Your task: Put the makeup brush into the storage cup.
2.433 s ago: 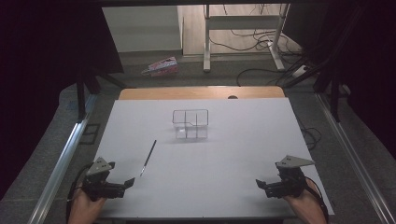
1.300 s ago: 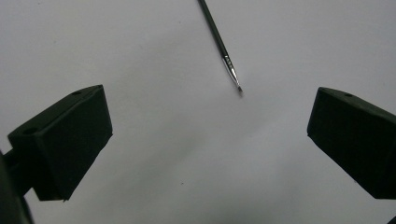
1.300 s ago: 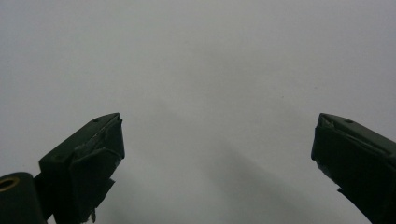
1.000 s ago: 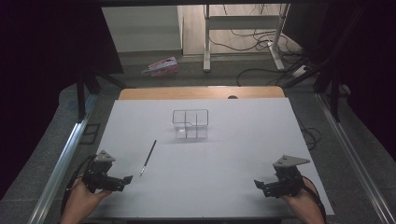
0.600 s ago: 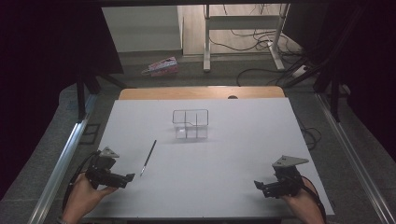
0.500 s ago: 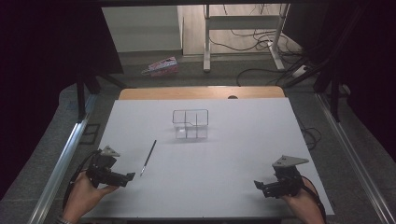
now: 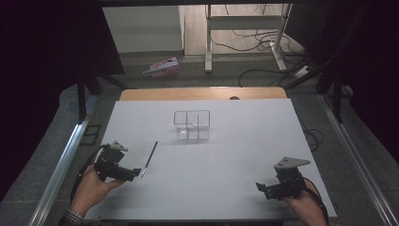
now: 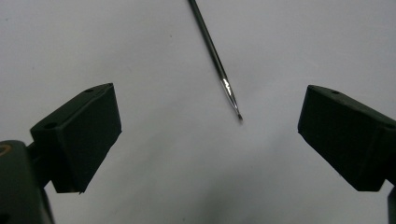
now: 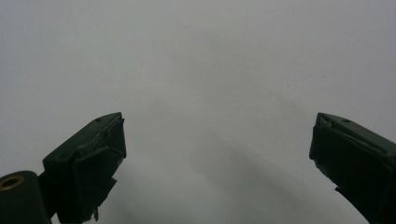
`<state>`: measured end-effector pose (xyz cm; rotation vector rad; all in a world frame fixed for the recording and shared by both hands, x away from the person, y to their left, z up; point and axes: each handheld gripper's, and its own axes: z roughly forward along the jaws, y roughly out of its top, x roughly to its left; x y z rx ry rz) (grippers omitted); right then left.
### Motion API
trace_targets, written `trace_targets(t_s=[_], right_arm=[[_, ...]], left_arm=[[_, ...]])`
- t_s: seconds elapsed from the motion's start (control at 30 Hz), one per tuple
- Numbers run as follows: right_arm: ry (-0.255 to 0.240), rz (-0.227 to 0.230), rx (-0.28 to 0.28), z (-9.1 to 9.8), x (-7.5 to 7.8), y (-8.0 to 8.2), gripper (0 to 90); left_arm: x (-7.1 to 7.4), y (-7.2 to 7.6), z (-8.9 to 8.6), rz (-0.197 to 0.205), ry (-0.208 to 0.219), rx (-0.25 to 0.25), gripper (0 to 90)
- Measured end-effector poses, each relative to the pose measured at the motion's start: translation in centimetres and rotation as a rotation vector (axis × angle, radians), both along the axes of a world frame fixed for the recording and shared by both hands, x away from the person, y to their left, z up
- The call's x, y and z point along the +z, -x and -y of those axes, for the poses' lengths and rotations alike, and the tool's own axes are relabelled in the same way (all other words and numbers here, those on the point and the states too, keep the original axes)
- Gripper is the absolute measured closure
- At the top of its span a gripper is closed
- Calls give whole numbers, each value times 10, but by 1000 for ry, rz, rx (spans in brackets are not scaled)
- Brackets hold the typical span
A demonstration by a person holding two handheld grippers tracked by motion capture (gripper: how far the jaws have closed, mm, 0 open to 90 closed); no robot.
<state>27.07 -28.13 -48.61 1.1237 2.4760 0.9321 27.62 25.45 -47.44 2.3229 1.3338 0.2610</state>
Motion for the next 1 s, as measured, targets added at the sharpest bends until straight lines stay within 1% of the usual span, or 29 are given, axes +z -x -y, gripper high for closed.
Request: trace_targets(t_s=[0.47,1.0], right_arm=[[6,-5,4,-1,-1,0,37],[19,-5,9,-1,-2,0,38]], left_arm=[[0,-23,19,-34,-10,-33,77],[-1,-50,40,-73,-27,-53,120]])
